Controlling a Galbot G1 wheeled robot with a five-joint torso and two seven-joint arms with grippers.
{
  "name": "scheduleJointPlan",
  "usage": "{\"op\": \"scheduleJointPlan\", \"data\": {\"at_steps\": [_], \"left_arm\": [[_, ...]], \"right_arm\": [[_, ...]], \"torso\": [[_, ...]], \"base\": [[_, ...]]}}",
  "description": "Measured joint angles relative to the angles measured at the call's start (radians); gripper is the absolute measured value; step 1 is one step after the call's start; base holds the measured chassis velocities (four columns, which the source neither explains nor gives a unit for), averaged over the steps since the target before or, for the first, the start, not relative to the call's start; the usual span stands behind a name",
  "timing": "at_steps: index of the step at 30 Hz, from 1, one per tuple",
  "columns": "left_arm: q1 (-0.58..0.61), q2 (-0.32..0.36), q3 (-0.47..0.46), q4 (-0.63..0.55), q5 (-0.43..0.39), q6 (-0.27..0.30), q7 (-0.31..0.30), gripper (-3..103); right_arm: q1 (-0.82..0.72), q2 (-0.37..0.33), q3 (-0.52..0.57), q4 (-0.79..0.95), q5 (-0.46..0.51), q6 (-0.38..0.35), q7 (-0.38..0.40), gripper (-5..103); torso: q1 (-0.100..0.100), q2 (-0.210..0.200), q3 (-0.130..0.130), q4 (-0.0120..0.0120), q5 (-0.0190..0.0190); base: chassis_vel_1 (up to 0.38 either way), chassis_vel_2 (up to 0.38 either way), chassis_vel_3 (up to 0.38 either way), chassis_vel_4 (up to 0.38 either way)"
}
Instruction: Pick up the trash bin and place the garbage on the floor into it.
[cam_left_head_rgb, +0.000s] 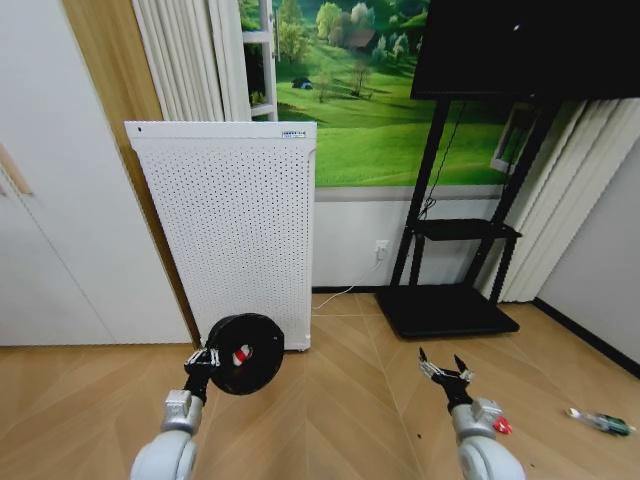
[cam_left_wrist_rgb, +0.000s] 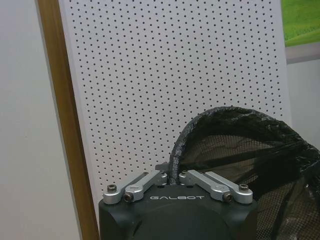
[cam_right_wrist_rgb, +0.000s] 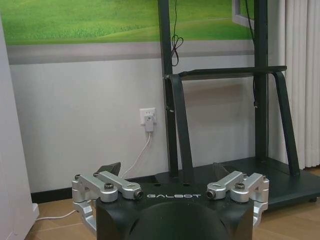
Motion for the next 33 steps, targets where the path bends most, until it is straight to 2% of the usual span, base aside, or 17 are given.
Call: {"op": "scheduleJointPlan", "data": {"at_steps": [5, 16, 28, 32, 33], "left_arm": [[0.0, 0.001, 0.0, -0.004, -0.003, 0.0, 0.001, 5], [-0.009, 0.002, 0.0, 0.006, -0.008, 0.0, 0.001, 5], [-0.023, -0.001, 0.004, 0.02, -0.009, 0.002, 0.003, 5], [-0.024, -0.003, 0.008, 0.022, -0.008, 0.002, 0.004, 5], [-0.024, -0.004, 0.008, 0.024, -0.008, 0.002, 0.004, 5]], "right_arm": [[-0.002, -0.003, -0.005, 0.006, 0.009, 0.005, -0.033, 100], [0.021, -0.019, -0.032, -0.013, 0.019, 0.001, -0.039, 100], [0.043, -0.042, -0.053, -0.05, 0.021, 0.005, -0.042, 100], [0.049, -0.046, -0.062, -0.06, 0.021, 0.007, -0.042, 100], [0.052, -0.047, -0.064, -0.063, 0.021, 0.008, -0.043, 100]], "torso": [[0.0, 0.0, 0.0, 0.0001, -0.0001], [0.0, 0.0, 0.0, 0.0002, -0.0001], [0.0, 0.0, 0.0, 0.0004, 0.0001], [0.0, 0.0, 0.0, -0.0003, 0.0], [0.0, 0.0, 0.0, 0.0003, -0.0004]], "base": [[0.0, 0.0, 0.0, 0.0], [-0.023, -0.032, 0.031, 0.032], [-0.183, -0.202, 0.175, 0.218], [-0.289, -0.255, 0.28, 0.283], [-0.332, -0.313, 0.329, 0.298]]}}
